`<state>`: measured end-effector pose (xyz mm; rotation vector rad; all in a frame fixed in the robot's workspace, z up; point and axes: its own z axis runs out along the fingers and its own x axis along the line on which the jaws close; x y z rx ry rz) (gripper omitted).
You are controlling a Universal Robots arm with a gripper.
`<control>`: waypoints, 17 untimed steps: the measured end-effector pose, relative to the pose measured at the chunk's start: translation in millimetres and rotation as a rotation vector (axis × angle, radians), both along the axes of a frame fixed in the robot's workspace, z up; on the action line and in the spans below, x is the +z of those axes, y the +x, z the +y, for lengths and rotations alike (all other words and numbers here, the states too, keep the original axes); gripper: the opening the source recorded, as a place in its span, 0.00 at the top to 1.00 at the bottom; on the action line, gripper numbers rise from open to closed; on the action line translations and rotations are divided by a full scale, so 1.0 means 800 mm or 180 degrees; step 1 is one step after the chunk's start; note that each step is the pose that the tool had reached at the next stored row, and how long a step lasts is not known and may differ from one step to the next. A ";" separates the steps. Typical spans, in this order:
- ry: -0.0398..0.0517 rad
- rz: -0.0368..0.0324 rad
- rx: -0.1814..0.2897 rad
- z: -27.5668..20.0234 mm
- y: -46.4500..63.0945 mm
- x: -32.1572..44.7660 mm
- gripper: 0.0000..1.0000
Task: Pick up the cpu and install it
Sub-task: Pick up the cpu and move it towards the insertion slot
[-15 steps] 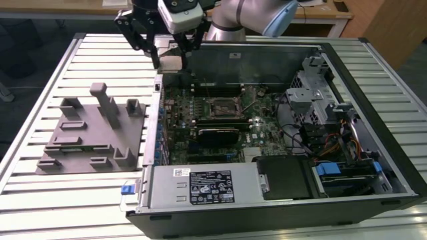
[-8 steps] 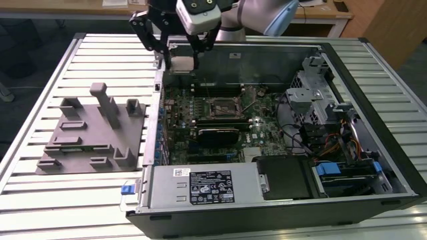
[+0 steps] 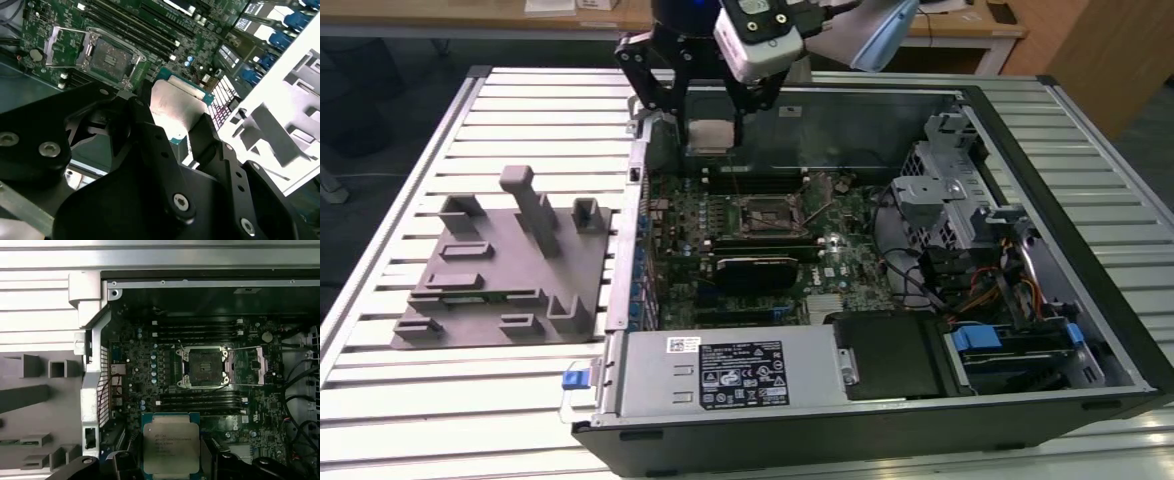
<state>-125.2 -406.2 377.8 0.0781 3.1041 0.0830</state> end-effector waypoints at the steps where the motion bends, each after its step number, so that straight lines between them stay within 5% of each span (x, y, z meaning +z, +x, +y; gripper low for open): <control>1: 0.0000 0.0002 0.0000 0.0000 0.003 -0.0021 0.46; 17: 0.0000 0.0036 0.0000 0.0005 0.033 -0.0384 0.46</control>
